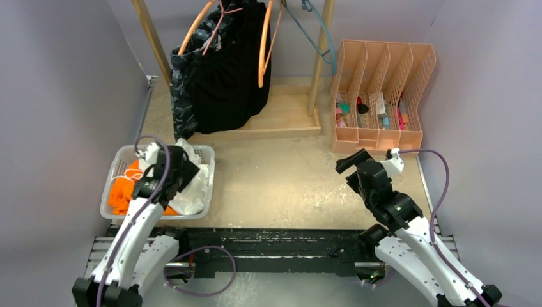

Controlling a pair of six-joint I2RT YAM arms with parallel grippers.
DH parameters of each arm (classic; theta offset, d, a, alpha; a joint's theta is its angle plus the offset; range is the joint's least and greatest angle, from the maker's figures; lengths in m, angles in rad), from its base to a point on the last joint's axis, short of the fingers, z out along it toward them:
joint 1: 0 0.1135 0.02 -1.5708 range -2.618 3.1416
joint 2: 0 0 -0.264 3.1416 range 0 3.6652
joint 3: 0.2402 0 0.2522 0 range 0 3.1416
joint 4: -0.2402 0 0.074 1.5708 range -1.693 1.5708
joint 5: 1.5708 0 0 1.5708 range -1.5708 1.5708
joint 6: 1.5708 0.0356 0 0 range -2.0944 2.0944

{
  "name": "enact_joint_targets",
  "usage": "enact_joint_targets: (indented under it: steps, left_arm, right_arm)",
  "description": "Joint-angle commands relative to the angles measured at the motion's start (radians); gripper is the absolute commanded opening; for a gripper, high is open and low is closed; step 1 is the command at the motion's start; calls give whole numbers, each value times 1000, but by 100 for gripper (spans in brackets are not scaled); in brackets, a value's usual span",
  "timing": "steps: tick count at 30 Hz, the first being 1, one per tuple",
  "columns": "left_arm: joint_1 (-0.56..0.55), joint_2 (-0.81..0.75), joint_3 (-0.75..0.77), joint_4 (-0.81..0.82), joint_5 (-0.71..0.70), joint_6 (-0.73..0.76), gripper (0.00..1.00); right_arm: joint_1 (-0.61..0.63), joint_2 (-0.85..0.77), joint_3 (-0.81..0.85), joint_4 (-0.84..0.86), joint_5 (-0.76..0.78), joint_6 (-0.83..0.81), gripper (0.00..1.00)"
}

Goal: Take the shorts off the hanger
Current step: Place the shorts in the basket, then pick up the hanger from the clothes rod.

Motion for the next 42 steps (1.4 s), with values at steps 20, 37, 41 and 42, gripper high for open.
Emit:
enact_joint_targets:
  steps: [20, 37, 41, 42]
  left_arm:
    - [2, 250, 727, 100, 209, 496, 61]
    - [2, 426, 957, 221, 202, 664, 68]
    - [2, 466, 995, 224, 212, 690, 68]
    - [2, 477, 1004, 224, 221, 701, 68]
  right_arm:
    - [0, 51, 51, 168, -66, -161, 99]
    - [-1, 71, 36, 202, -136, -238, 99]
    - [-1, 89, 42, 197, -145, -238, 99]
    - [0, 91, 41, 194, -145, -238, 99]
